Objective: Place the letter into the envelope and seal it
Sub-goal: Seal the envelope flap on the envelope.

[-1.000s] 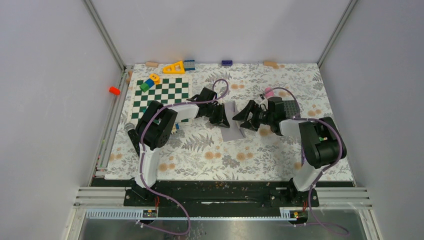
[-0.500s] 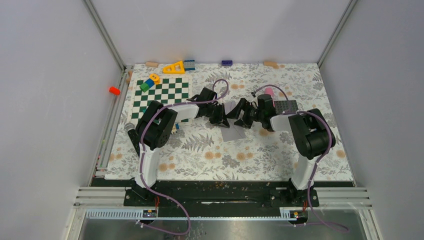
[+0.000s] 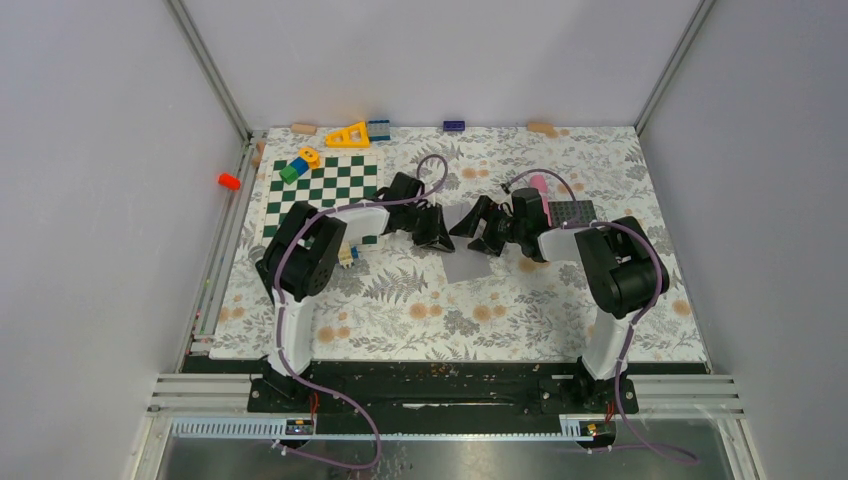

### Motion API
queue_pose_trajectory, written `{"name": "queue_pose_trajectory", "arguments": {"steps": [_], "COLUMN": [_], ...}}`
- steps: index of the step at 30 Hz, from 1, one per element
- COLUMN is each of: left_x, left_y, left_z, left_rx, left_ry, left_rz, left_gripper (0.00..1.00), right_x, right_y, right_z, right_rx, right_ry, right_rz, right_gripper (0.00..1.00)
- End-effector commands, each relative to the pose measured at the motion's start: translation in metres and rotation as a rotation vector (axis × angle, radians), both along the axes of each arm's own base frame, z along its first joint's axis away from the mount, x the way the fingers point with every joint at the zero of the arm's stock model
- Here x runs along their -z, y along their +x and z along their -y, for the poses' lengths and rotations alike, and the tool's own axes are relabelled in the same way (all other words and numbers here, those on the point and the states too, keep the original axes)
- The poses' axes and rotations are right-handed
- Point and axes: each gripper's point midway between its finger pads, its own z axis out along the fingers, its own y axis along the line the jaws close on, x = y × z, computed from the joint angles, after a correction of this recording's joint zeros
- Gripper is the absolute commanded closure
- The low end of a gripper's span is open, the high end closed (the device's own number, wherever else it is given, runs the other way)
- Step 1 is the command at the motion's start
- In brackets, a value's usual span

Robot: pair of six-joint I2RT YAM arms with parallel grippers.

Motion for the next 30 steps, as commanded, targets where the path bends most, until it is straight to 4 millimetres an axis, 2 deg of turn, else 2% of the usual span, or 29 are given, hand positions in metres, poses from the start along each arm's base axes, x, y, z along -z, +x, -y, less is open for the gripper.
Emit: {"name": "queue_pose_trajectory", "arguments": {"steps": [1,12,19,23,30], "left_x": [-0.037,-0.032,-0.017,-0.012,0.001], "left_y": [0.014,0.023,0.036,0.043,0.054], "left_z": [0.014,0.033,0.036,0.034,0.025], "left_rx": [0.012,0.020,-0.007,-0.034,-0.084], "left_ry": [-0.109,-0.176,-0.143,-0.124,-0.054], "left_rz": [0.061,0.007,-0.015,-0.012,-0.020], "left_gripper": [0.86,0.86,0.86,0.87,0.95], "right_x": [0.009,0.015,0.011,0.013,0.017], "right_y": [0.007,0.006,0.005,0.004,0.001], "right_z": [0.004,-0.001,-0.003,-0.003,-0.002], "right_rx": [0.034,0.055,0.063,0.066,0.068], "right_ry": [-0.052,-0.004,0.024,0.031,0.027], "right_rz": [-0.001,-0.049,-0.061,-0.070,-0.080], "right_gripper": [0.09,0.10,0.11,0.13,0.13]}}
